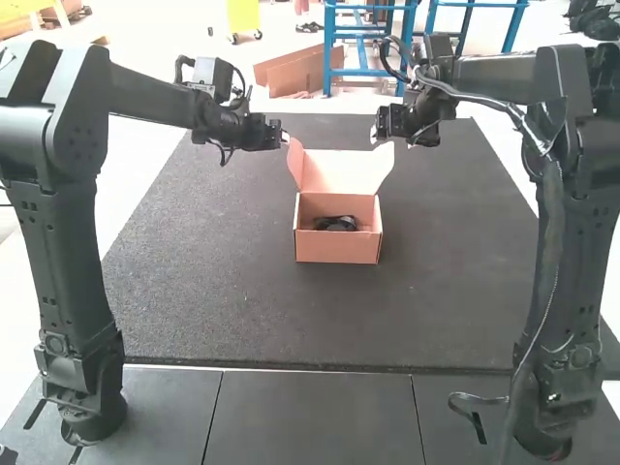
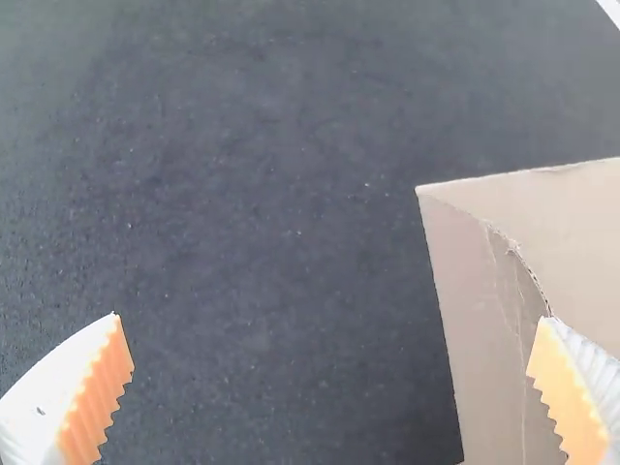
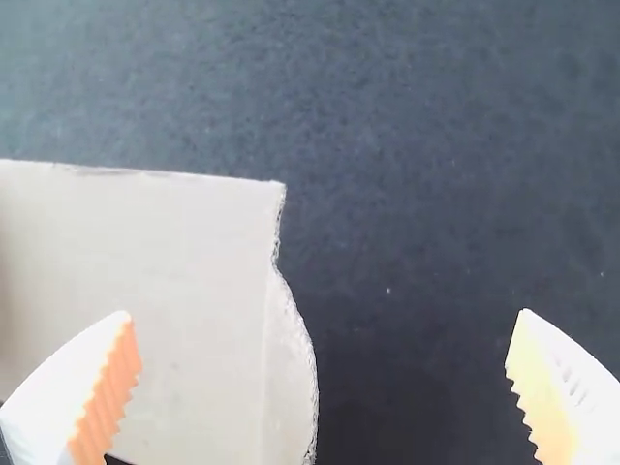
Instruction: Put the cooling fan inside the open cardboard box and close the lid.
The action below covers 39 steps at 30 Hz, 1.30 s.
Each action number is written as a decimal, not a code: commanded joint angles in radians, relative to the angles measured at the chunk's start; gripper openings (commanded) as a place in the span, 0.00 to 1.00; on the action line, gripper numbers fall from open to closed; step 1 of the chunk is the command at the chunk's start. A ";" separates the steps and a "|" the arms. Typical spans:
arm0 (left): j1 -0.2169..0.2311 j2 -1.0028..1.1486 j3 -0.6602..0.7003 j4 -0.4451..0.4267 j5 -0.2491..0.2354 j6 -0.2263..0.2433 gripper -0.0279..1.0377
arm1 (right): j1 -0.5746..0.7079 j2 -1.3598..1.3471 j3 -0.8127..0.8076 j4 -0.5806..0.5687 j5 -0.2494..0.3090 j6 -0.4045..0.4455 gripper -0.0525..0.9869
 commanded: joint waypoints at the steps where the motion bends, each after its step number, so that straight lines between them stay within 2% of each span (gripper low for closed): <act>1: -0.025 0.001 0.034 0.009 0.048 -0.019 0.94 | -0.022 -0.002 0.030 0.004 -0.015 -0.008 0.87; 6: -0.035 0.001 0.034 0.011 0.078 -0.029 0.94 | -0.022 -0.003 0.029 0.002 -0.018 -0.008 0.86; 10: -0.046 0.001 0.034 0.015 0.080 -0.033 0.94 | -0.022 -0.003 0.027 0.004 -0.018 -0.013 0.85; 15: -0.049 0.001 0.033 0.014 0.081 -0.041 0.94 | -0.022 -0.002 0.023 0.005 -0.020 -0.019 0.69; 18: -0.049 0.001 0.033 0.012 0.081 -0.041 0.94 | -0.022 -0.002 0.021 0.005 -0.023 -0.019 0.56; 21: -0.049 0.001 0.034 0.009 0.080 -0.041 0.94 | -0.022 -0.002 0.020 0.002 -0.030 -0.018 0.53; 24: -0.049 0.001 0.033 0.008 0.080 -0.041 0.94 | -0.022 -0.003 0.015 0.002 -0.043 -0.018 0.41; 28: -0.049 0.001 0.033 0.008 0.080 -0.041 0.94 | -0.022 -0.002 0.013 -0.003 -0.053 -0.016 0.30; 37: -0.049 0.001 0.034 0.005 0.080 -0.041 0.94 | -0.022 -0.002 0.010 -0.029 -0.067 -0.011 0.21; 39: -0.049 0.001 0.034 0.005 0.080 -0.041 0.94 | -0.022 -0.002 0.010 -0.029 -0.081 -0.011 0.12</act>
